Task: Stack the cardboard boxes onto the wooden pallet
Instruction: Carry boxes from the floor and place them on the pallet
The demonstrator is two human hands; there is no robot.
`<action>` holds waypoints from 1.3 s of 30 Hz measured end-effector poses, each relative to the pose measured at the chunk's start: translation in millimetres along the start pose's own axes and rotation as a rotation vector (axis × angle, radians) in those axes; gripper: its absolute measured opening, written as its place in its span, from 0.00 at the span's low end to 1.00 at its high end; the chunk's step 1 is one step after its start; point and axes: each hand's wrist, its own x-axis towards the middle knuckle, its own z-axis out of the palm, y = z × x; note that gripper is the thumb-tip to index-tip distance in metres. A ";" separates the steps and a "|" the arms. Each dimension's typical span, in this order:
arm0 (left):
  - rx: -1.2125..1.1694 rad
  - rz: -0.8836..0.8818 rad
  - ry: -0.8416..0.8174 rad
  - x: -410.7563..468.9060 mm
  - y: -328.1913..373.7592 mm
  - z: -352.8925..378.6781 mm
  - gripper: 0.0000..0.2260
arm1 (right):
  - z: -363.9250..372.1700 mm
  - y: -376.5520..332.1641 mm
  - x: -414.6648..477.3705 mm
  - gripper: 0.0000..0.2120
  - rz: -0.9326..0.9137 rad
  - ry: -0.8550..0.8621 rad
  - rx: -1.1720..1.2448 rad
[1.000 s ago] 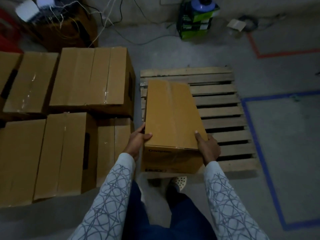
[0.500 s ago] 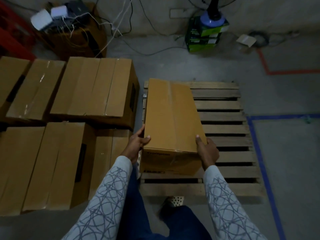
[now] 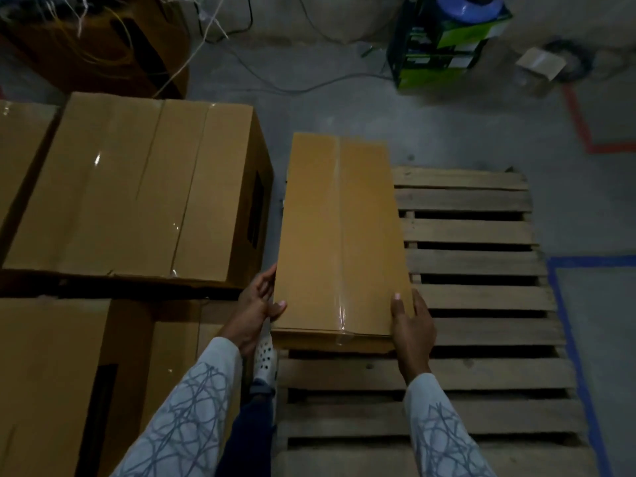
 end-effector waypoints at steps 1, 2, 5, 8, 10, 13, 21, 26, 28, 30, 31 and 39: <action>0.007 0.001 0.010 24.6 -8.2 -6.9 0.35 | 20.0 8.9 16.6 0.26 -0.010 0.001 0.005; 0.019 0.002 0.017 48.6 -18.5 -12.9 0.35 | 37.7 18.6 32.0 0.27 -0.014 0.008 0.011; 0.090 0.038 0.002 110.9 -54.8 -25.5 0.36 | 80.4 52.6 69.0 0.35 -0.017 -0.010 0.047; 0.194 0.042 -0.068 152.0 -93.5 -32.9 0.37 | 115.1 86.3 92.9 0.33 0.105 -0.178 0.094; 0.235 0.011 -0.093 163.6 -120.2 -33.6 0.37 | 138.7 100.6 102.7 0.40 0.192 -0.180 0.055; 0.238 -0.068 0.042 165.8 -156.2 -32.0 0.39 | 164.5 99.4 105.3 0.43 0.325 -0.009 -0.028; 0.212 -0.108 0.121 148.0 -166.5 -20.6 0.34 | 166.8 104.8 104.3 0.37 0.160 0.047 -0.085; 0.212 -0.108 0.110 154.3 -166.8 -26.6 0.36 | 171.9 111.9 113.1 0.39 0.039 0.023 -0.130; 0.218 -0.099 0.113 154.9 -166.8 -28.1 0.35 | 175.1 112.2 114.3 0.40 0.040 0.031 -0.126; 0.213 -0.086 0.105 154.3 -166.0 -30.1 0.35 | 176.6 116.3 117.3 0.45 0.042 0.046 -0.116; 0.205 -0.081 0.098 154.4 -165.2 -30.8 0.35 | 176.7 116.6 118.7 0.48 0.040 0.051 -0.113; 0.204 -0.030 0.077 163.8 -157.4 -35.8 0.36 | 183.9 105.7 126.8 0.47 0.020 0.033 -0.050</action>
